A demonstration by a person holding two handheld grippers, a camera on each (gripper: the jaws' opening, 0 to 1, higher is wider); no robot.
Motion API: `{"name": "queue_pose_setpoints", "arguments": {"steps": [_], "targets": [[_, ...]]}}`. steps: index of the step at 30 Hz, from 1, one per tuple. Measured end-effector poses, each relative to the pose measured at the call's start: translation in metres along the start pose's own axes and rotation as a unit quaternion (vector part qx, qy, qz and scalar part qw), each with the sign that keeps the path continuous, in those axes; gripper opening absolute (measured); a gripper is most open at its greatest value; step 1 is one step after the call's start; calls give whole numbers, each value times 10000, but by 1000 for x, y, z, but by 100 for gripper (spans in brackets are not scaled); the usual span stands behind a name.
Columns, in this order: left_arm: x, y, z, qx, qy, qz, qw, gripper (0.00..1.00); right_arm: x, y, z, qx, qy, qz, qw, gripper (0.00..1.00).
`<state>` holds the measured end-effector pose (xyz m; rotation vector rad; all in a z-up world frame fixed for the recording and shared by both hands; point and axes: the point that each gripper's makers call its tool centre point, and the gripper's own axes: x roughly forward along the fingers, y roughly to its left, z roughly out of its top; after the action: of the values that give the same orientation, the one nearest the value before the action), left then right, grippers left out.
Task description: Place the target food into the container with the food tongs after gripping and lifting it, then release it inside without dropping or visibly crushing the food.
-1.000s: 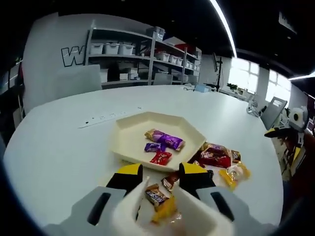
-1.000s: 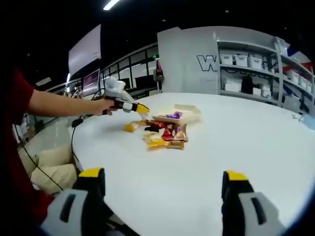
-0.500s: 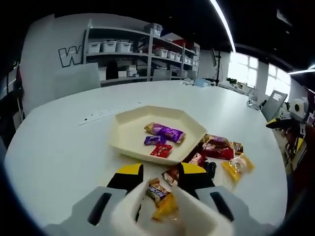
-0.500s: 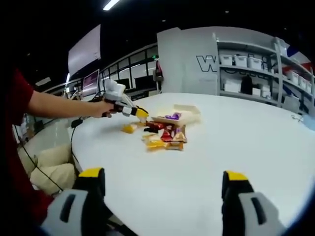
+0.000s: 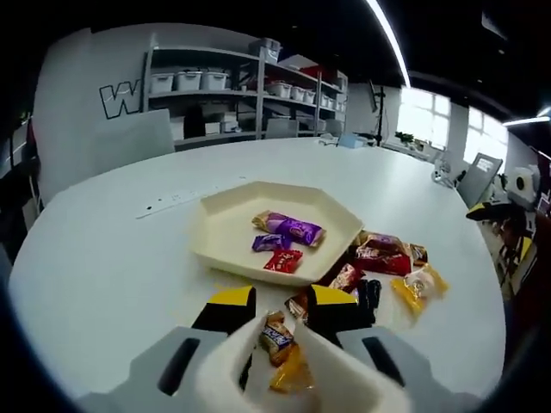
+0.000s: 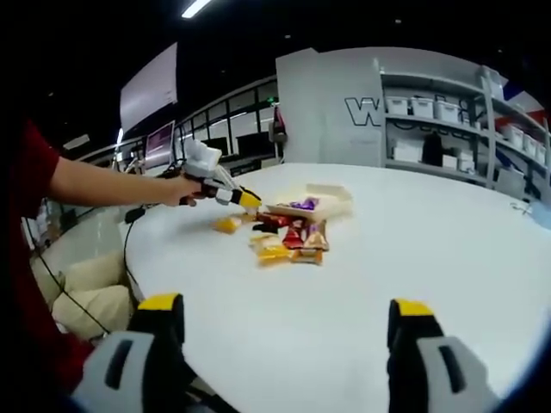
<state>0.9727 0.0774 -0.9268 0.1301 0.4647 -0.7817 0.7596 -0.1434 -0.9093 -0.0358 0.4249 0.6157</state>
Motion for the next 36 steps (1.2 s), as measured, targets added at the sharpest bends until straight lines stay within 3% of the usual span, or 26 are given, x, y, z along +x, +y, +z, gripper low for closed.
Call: {"name": "queue_pose_setpoints", "arguments": {"steps": [12, 13, 14, 15, 17, 36], "targets": [[-3, 4, 0, -354, -13, 59, 9994, 20, 1, 0, 0, 53, -31, 20, 10000, 98], [-6, 5, 2, -394, -69, 60, 9992, 20, 2, 0, -2, 23, 4, 31, 10000, 98], [-7, 4, 7, -698, -225, 20, 9973, 20, 2, 1, -2, -9, 22, 38, 10000, 98], [-10, 10, 12, -754, -354, 157, 9964, 20, 2, 2, -2, -16, 25, 45, 10000, 98], [-15, 14, 15, -817, -397, 143, 9958, 20, 1, 4, 1, -11, -11, 84, 10000, 98], [-20, 7, 42, -654, -580, 27, 9962, 20, 1, 5, 9, -18, -98, 68, 9999, 98]]}}
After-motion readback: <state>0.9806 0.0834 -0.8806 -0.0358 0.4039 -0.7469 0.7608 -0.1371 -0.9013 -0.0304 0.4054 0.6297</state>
